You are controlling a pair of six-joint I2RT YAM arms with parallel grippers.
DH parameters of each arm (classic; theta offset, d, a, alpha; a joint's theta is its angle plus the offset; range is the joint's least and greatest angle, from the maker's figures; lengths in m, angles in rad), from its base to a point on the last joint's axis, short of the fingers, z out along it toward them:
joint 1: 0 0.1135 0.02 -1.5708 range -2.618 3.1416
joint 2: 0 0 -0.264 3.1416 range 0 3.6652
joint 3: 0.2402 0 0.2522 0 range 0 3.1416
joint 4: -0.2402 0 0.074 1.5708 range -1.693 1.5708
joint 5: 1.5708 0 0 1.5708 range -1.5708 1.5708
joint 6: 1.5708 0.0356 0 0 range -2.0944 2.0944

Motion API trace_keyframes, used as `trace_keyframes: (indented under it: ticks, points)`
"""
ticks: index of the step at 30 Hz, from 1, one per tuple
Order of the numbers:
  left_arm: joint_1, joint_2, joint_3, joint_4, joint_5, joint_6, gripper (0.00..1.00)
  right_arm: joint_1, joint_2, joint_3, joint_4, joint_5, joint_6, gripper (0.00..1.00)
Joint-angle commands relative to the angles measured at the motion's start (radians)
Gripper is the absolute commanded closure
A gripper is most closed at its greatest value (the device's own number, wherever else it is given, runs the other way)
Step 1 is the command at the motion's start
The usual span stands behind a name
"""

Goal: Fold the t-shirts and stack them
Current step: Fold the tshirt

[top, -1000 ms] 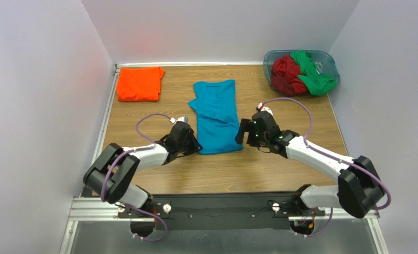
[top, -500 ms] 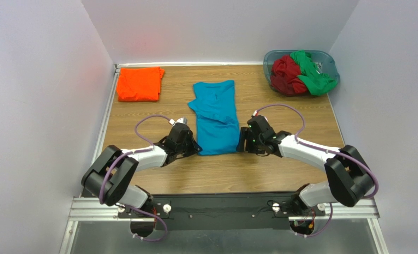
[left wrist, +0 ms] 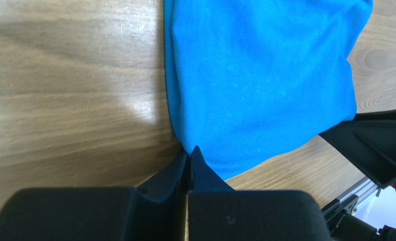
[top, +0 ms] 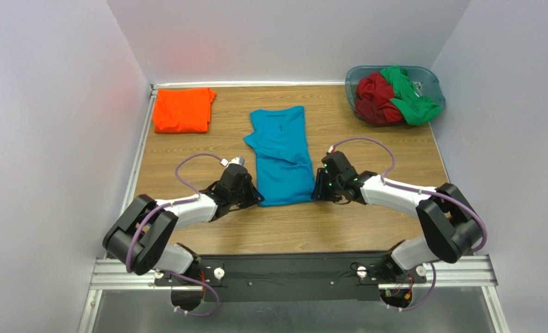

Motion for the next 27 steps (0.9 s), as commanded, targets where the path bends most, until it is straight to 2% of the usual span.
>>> trace_keyframes:
  ticks: [1,4,8,13,19,24,27]
  points:
    - [-0.013,-0.017,-0.041,-0.094,-0.019,0.004,0.92,-0.005,0.041,-0.029,0.008,-0.100,-0.008,0.63]
    - [-0.016,-0.014,-0.037,-0.096,-0.015,0.010,0.93,-0.003,0.045,-0.035,0.025,-0.140,-0.009,0.77]
    - [-0.029,-0.029,-0.035,-0.109,-0.004,0.007,1.00,-0.005,0.007,-0.052,0.028,-0.246,-0.023,0.98]
    - [-0.071,-0.156,-0.040,-0.171,-0.010,-0.011,1.00,-0.005,-0.132,-0.106,-0.006,-0.381,-0.042,0.99]
    - [-0.168,-0.403,0.000,-0.387,-0.024,-0.045,1.00,-0.005,-0.327,-0.087,-0.168,-0.531,-0.077,0.99]
    - [-0.194,-0.641,0.077,-0.526,-0.055,-0.062,1.00,-0.005,-0.427,0.030,-0.309,-0.547,-0.127,0.99]
    - [-0.196,-0.719,0.118,-0.571,-0.071,-0.059,1.00,-0.005,-0.470,0.099,-0.360,-0.548,-0.141,0.99]
